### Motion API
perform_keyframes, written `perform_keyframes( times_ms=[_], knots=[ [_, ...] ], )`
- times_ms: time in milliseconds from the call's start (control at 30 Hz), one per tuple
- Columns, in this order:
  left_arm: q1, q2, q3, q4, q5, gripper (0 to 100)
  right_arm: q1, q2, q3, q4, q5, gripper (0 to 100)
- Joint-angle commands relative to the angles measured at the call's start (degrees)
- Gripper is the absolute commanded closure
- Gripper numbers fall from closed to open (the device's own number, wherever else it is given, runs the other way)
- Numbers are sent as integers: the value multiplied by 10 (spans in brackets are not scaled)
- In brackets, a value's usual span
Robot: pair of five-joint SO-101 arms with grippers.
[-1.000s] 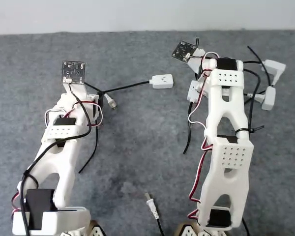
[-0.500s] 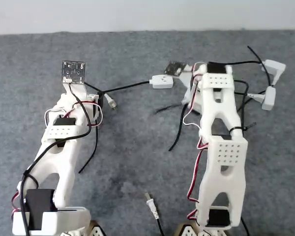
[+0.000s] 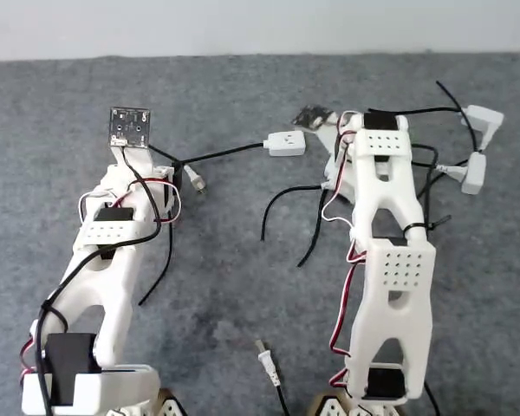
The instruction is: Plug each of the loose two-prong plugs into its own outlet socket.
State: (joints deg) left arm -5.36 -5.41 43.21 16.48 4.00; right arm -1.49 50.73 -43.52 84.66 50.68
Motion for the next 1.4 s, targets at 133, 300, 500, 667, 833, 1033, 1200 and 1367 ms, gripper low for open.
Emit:
perform_keyframes(
  times_ms=[133, 300, 500, 667, 833, 1033, 1200, 1367],
  knots=[
    [4, -3, -11, -18, -10, 783, -1, -44, -55, 21, -118, 989],
    [4, -3, -11, -18, -10, 783, -1, -58, -61, 101, -175, 989],
    [5, -3, -11, -18, -11, 783, 0, -161, -72, 130, -229, 989],
    [5, -3, -11, -18, -11, 783, -25, -284, -55, 184, -236, 989],
    [5, -3, -7, -18, -11, 783, -22, -389, 49, 182, -279, 989],
    [4, -3, -6, -18, -11, 783, -39, -567, 241, 177, -299, 989],
    [4, -3, -6, -18, -11, 783, -53, -741, 505, 79, -302, 989],
    [3, -4, -5, -16, -11, 783, -48, -886, 798, -130, -297, 990]
  ],
)
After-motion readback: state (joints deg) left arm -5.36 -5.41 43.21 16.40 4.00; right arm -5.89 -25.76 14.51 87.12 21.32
